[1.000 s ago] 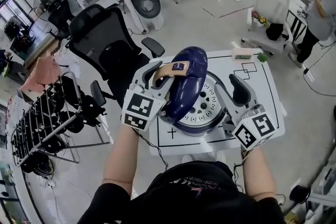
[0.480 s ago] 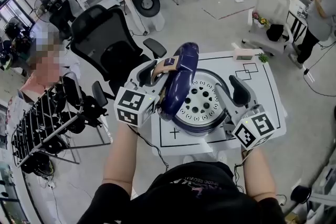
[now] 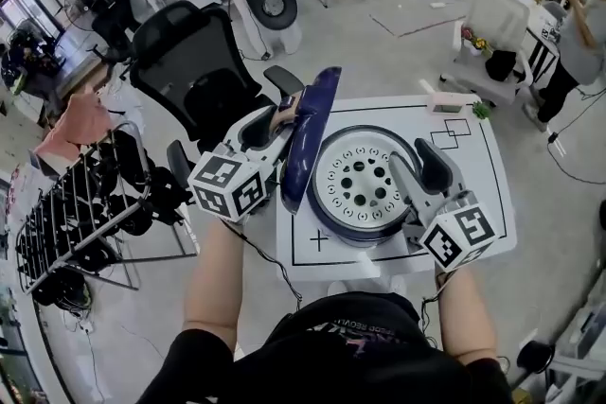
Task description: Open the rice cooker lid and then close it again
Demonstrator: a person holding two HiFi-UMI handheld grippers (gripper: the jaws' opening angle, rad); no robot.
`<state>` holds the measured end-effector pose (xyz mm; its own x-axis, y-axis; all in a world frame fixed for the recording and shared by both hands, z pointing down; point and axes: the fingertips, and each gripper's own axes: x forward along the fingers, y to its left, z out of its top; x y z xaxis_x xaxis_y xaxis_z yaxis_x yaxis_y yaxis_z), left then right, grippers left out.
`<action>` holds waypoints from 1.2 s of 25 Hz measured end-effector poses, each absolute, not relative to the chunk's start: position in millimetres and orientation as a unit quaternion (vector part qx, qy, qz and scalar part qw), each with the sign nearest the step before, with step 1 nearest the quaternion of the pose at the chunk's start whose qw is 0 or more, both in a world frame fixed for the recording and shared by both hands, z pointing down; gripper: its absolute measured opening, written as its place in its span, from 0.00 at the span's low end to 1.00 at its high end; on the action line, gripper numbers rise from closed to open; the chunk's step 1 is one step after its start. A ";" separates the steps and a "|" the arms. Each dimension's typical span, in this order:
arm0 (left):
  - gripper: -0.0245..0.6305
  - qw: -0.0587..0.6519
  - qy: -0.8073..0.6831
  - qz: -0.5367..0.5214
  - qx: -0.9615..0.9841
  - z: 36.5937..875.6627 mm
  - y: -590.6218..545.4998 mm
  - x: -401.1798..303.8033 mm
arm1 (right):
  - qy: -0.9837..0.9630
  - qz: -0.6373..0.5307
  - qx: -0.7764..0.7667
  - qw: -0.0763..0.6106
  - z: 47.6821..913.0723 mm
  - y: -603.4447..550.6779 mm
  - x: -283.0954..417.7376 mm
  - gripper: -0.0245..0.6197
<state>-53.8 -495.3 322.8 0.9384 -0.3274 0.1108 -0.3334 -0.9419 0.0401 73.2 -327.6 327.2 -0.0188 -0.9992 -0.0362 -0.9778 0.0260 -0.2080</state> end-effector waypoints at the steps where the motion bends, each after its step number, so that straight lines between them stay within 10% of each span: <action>1: 0.33 0.035 -0.168 0.048 0.984 323.3 -497.9 -56.0 | 0.712 -0.063 -0.694 0.086 328.4 -330.5 71.5 0.40; 30: 0.30 0.050 -0.230 0.040 0.971 344.8 -531.3 -105.7 | 0.720 -0.079 -0.685 0.081 336.7 -357.3 39.8 0.40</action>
<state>-105.7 -531.3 344.8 0.8908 -0.4431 0.1005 -0.4511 -0.8890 0.0789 39.8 -357.3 336.7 -0.0484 -0.9988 -0.0089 -0.9732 0.0492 -0.2248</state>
